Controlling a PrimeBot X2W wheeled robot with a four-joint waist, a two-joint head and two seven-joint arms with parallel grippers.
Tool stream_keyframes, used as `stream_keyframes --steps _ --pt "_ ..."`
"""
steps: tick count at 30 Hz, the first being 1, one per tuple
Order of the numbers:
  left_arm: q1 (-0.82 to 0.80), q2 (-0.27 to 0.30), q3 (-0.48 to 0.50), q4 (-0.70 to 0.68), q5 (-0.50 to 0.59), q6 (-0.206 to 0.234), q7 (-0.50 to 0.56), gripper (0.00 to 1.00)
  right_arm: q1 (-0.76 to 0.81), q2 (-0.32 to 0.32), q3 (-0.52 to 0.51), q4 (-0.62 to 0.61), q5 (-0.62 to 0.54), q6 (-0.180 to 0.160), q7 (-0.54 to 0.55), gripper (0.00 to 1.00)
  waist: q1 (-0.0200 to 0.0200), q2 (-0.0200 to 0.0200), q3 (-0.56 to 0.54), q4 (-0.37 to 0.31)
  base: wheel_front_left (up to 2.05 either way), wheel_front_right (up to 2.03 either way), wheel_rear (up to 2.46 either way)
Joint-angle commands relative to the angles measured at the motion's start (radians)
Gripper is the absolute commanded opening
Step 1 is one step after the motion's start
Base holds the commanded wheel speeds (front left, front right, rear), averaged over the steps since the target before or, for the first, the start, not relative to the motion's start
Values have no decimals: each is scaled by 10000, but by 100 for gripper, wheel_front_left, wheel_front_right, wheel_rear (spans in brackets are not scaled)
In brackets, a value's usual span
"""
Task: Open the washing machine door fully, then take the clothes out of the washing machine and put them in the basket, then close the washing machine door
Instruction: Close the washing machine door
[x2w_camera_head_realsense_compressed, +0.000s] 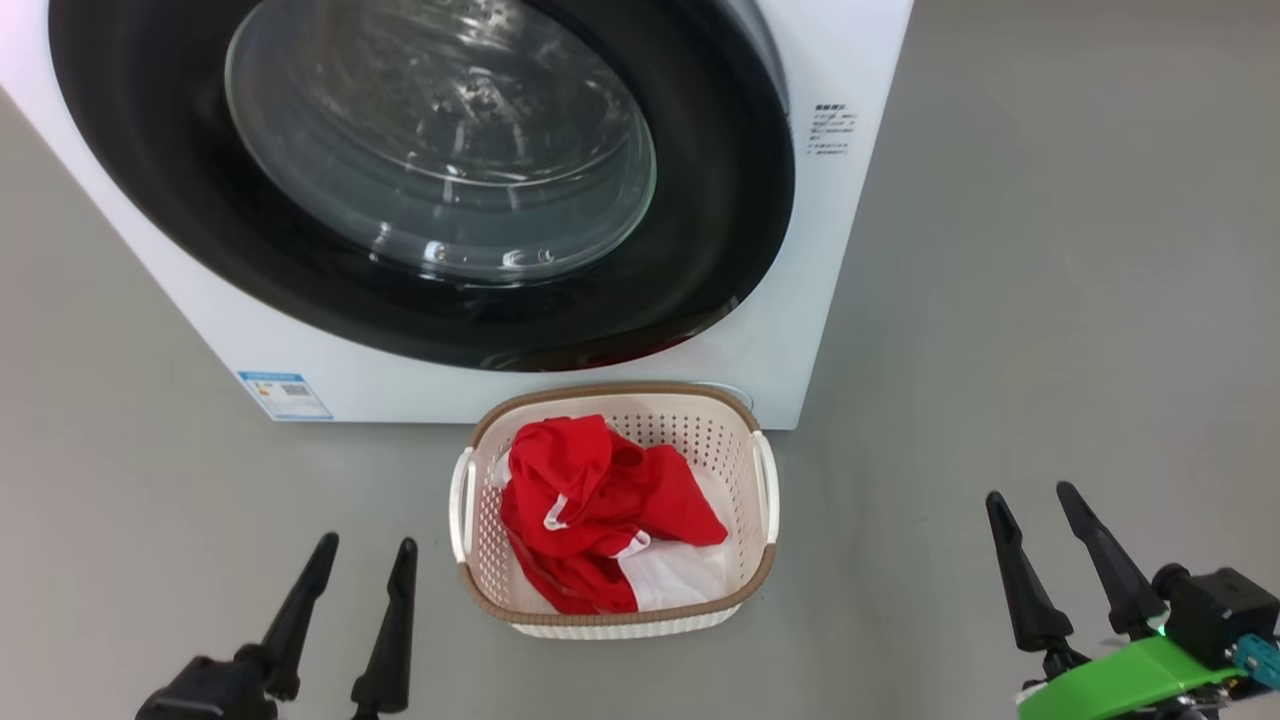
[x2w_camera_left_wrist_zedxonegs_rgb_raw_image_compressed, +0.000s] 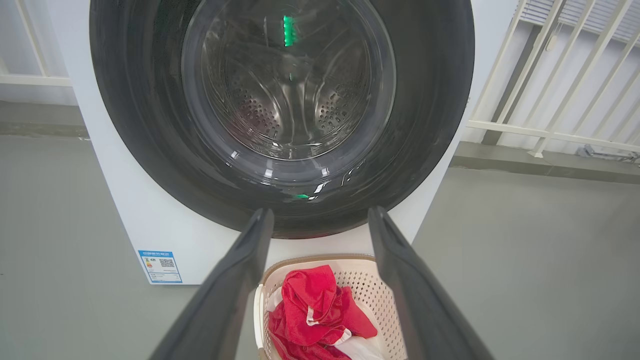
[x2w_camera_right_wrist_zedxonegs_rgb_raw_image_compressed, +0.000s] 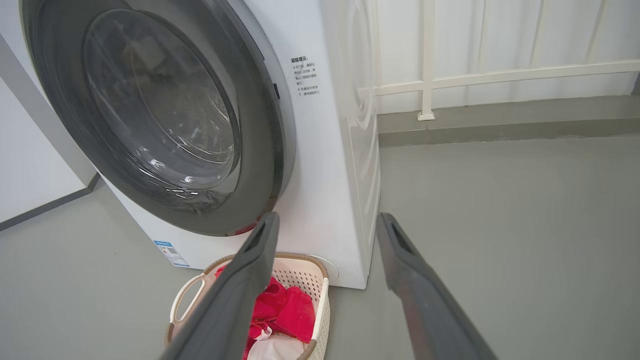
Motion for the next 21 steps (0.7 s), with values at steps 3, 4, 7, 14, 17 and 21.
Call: stream_keyframes --steps 3,4,7,14,17,21 --pt "52 213 392 -256 -28 6 -120 100 134 -64 56 -281 -44 -9 -65 100 0 0 -190 -132 0 0 0" --pt "86 223 408 -262 -23 6 -120 100 198 -59 22 -289 -53 -9 -65 100 0 0 -215 -155 0 0 0" --pt "187 249 463 -274 6 6 -120 100 375 -25 -94 -311 -61 -9 -65 100 0 0 -320 -233 0 0 0" --pt "354 229 485 -285 16 6 -120 100 766 -2 -259 -343 -83 -9 -65 100 0 0 -460 -347 0 0 0" --pt "413 212 502 -291 -21 6 -120 100 881 13 -309 -351 -101 -9 -65 100 0 0 -494 -375 0 0 0" --pt "445 208 510 -277 -44 6 -120 100 916 54 -350 -341 -114 -9 -65 100 0 0 -495 -406 0 0 0"
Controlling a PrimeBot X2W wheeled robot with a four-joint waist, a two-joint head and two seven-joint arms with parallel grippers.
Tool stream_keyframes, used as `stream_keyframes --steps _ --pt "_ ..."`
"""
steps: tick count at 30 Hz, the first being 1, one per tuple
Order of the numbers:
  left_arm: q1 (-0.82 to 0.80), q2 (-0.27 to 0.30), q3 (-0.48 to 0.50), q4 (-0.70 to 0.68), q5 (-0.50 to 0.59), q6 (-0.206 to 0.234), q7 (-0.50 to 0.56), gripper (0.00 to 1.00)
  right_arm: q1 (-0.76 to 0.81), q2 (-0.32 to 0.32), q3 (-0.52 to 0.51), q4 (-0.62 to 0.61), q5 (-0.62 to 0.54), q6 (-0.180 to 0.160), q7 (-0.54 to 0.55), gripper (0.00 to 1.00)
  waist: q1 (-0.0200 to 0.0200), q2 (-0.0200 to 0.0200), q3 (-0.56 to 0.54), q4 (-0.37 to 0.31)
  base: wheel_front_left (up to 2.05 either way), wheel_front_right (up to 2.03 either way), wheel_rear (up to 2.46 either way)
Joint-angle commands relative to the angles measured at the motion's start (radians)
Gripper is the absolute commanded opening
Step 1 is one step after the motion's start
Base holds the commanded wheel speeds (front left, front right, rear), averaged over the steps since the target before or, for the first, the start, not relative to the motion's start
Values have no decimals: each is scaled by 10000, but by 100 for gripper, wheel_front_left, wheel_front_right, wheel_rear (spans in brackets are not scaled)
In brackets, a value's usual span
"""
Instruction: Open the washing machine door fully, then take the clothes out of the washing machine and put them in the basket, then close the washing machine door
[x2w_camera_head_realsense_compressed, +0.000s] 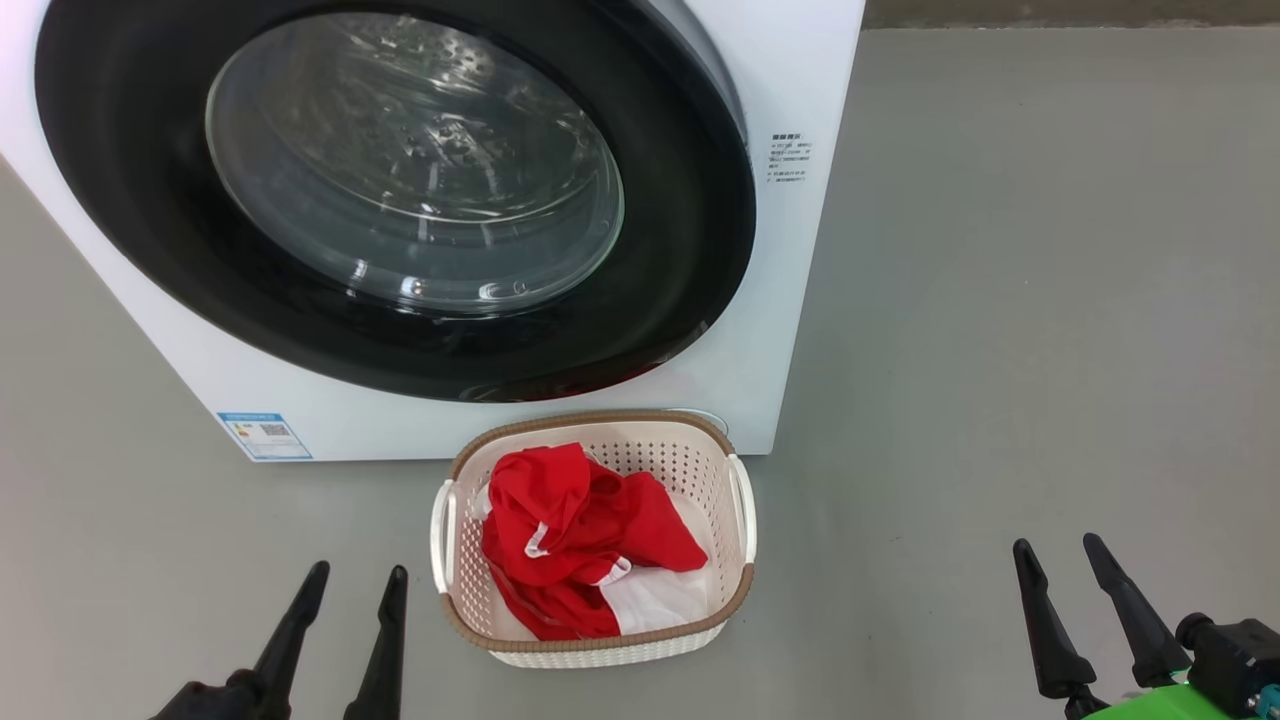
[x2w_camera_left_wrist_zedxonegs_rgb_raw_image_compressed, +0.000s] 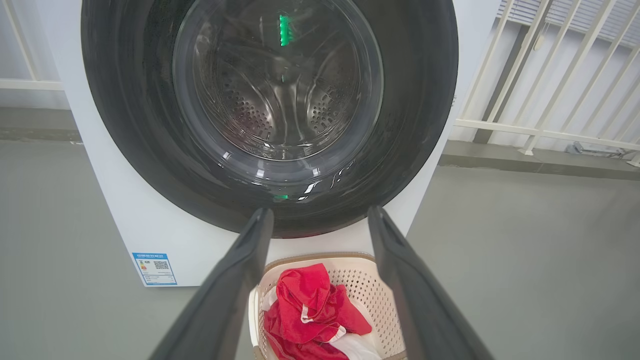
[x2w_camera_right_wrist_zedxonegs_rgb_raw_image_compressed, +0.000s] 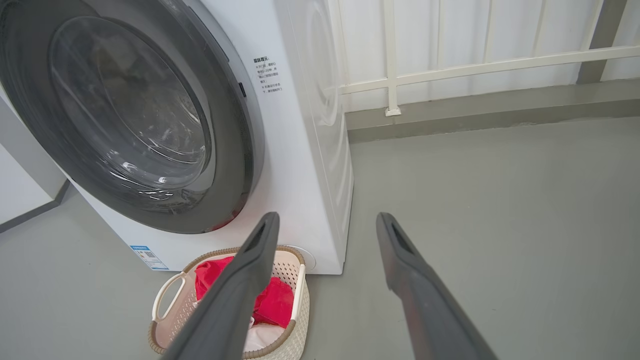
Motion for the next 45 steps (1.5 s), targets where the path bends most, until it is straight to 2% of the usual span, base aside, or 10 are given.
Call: stream_keyframes --steps 1,19,20,28,33,37,45 --pt "-29 122 383 -246 -44 6 -120 100 17 -140 177 -251 -108 -9 -65 100 0 0 0 -6 0 0 0" --pt "27 78 436 -299 -287 6 -120 100 31 -98 193 -275 -126 -9 -65 100 0 0 -41 43 0 0 0" --pt "169 -16 63 13 -239 0 6 0 156 35 -3 18 -6 2 0 0 0 0 -39 45 0 0 0" --pt "155 -196 -97 651 -440 1 76 0 145 309 22 665 193 2 60 0 1 0 -41 41 0 0 0" --pt "114 -189 -54 652 -982 3 195 0 71 311 5 645 683 1 192 0 23 0 -92 14 0 0 0" --pt "62 -185 -21 674 -1415 4 291 0 -9 313 -10 655 1076 1 297 0 3 0 -94 -6 0 0 0" --pt "-53 -180 49 724 -2278 3 489 0 -173 320 -47 658 1858 0 510 0 1 0 -122 -45 0 0 0"
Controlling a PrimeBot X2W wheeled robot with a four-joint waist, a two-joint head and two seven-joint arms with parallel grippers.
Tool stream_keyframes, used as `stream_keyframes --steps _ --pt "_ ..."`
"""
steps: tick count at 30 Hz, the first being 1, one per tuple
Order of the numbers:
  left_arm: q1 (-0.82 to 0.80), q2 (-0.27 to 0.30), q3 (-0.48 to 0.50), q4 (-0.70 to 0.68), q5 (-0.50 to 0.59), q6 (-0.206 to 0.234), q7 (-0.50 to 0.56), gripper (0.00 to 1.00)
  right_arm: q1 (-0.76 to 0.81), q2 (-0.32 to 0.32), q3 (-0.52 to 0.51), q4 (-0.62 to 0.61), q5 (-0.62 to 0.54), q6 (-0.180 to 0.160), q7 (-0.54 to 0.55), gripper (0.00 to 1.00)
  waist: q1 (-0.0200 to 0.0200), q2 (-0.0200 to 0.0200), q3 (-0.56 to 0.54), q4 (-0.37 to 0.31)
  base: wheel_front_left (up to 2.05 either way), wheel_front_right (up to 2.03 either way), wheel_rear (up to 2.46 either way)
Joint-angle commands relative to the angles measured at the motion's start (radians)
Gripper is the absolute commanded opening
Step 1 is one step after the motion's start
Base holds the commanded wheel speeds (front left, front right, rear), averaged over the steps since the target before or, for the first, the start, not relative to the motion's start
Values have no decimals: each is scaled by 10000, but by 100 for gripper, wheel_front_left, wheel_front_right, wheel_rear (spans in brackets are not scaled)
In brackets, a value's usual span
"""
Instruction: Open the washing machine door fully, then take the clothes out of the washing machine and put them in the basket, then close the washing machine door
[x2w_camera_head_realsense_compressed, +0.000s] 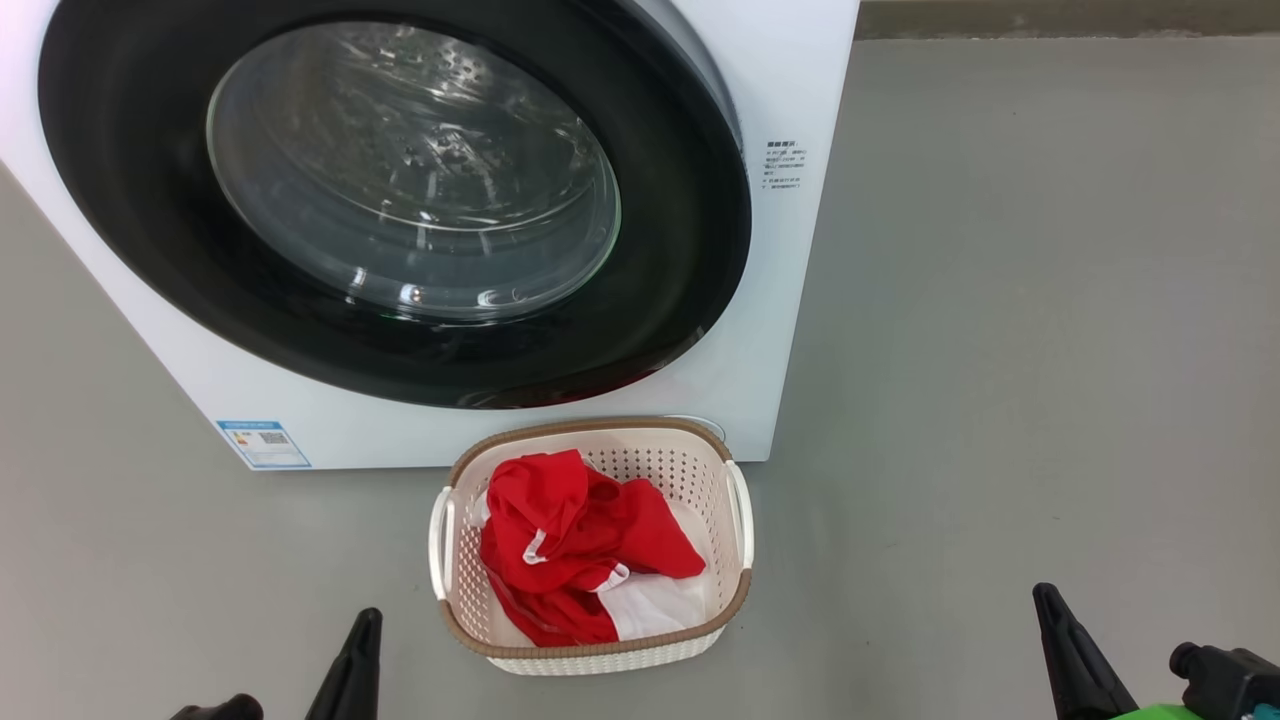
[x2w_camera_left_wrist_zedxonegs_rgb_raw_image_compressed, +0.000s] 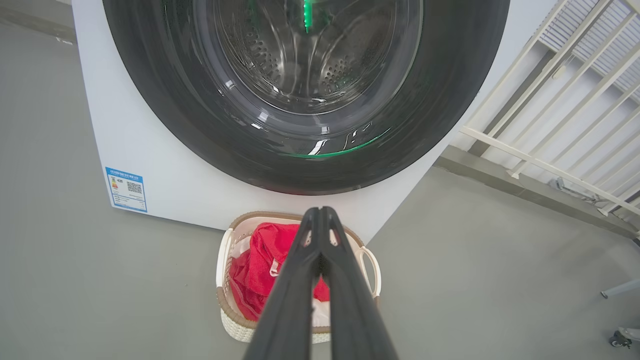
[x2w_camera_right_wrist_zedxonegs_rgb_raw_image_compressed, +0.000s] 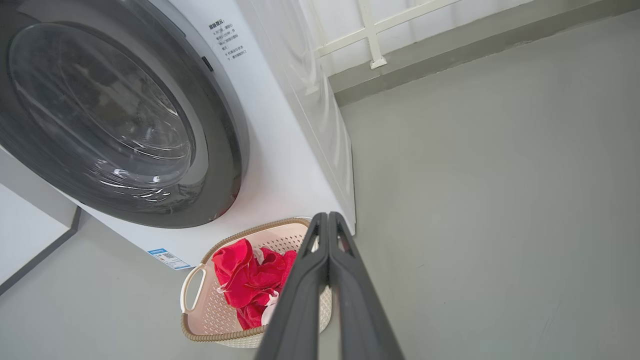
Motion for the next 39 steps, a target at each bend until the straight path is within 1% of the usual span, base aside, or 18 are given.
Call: stream_keyframes --steps 1,16,39 --pt "-221 129 158 -170 -310 3 48 0 -329 -76 -50 -214 400 -2 77 0 -1 0 -7 -9 0 0 0" --pt "-415 121 322 -132 -2016 2 458 0 -624 -49 -140 -234 1950 -3 518 0 -2 0 -76 -87 0 0 0" --pt "-675 82 584 -83 -4325 3 1052 0 -1027 6 -288 -265 4058 -5 1143 0 -2 0 -170 -194 0 0 0"
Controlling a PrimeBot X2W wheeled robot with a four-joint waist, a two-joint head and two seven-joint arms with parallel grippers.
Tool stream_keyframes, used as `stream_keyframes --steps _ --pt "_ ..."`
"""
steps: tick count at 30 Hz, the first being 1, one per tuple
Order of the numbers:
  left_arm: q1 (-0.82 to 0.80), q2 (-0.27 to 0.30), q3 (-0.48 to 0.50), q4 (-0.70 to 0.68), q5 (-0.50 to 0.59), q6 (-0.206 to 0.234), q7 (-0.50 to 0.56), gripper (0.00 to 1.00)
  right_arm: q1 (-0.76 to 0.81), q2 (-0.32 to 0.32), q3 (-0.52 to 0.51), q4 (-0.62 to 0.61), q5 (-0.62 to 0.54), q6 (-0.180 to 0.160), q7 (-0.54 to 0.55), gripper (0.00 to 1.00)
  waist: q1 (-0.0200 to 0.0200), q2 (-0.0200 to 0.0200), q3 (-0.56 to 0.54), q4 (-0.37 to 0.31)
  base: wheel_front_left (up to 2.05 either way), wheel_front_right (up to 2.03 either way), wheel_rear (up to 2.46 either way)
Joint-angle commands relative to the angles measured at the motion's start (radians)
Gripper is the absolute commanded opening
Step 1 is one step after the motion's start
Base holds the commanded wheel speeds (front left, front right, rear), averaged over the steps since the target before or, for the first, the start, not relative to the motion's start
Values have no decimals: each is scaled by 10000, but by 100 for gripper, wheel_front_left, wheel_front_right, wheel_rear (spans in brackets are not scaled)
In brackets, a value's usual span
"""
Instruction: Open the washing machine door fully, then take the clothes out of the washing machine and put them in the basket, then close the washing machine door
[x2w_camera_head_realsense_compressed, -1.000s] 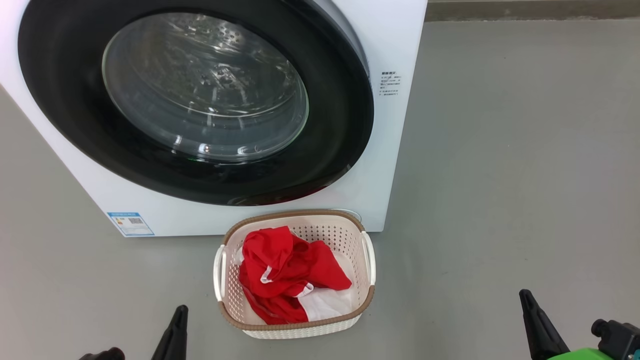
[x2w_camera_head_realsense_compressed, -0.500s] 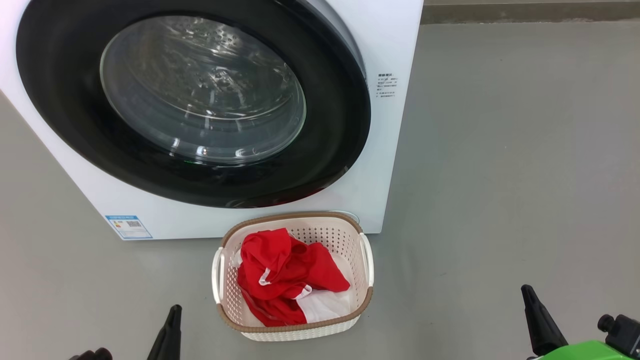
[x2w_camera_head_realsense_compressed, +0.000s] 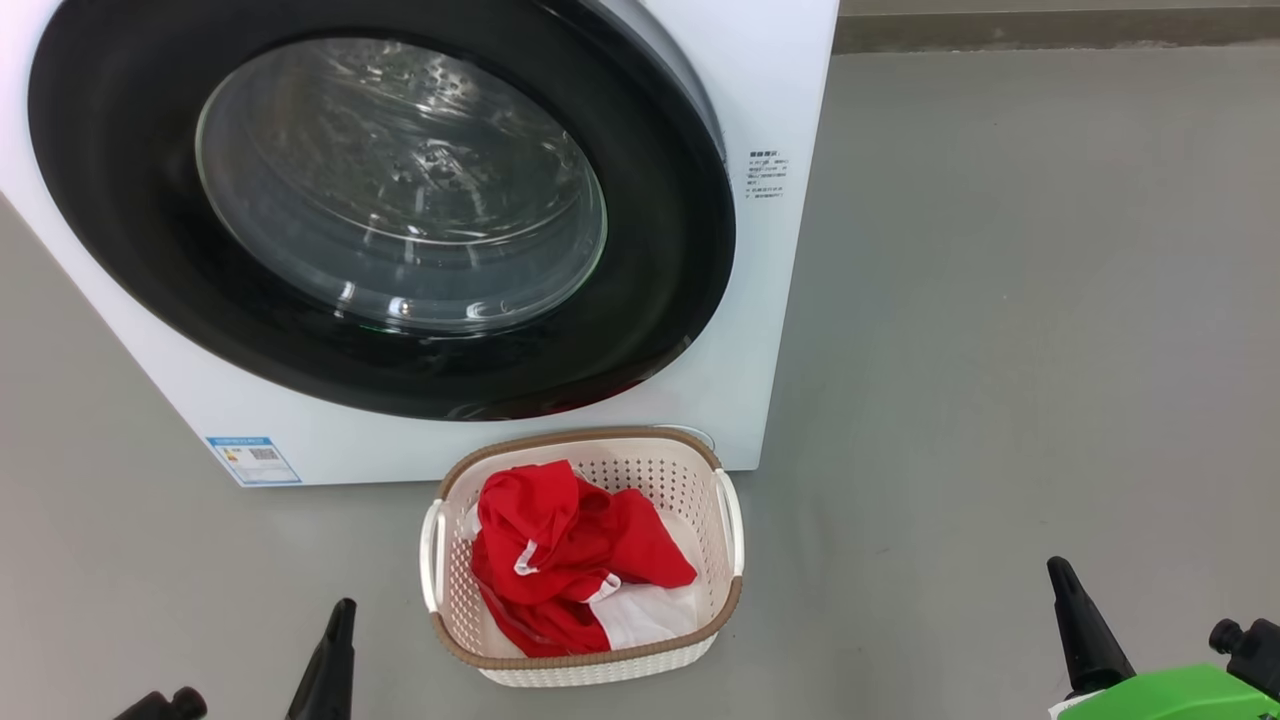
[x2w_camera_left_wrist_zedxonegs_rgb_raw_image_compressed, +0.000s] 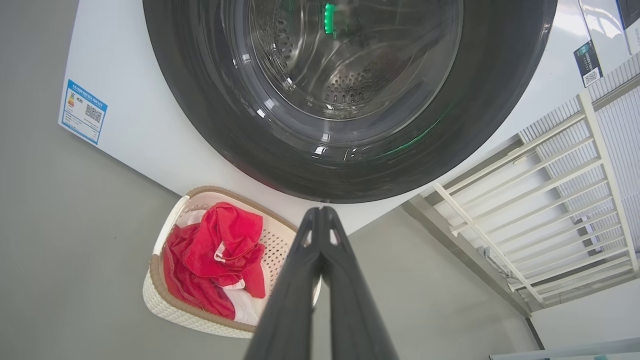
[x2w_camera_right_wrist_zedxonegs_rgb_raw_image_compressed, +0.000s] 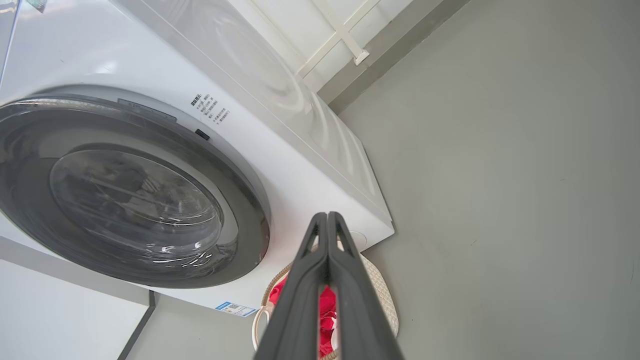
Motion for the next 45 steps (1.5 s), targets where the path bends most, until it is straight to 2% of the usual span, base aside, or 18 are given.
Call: stream_keyframes --steps 1,45 --pt "-415 85 258 -177 -263 1 33 0 -553 -112 33 -258 324 -3 37 0 -1 0 -5 -5 0 0 0" --pt "-935 -50 855 -64 -4706 3 1262 0 -1346 34 -310 -314 4398 -7 1302 0 -1 0 -190 -215 0 0 0"
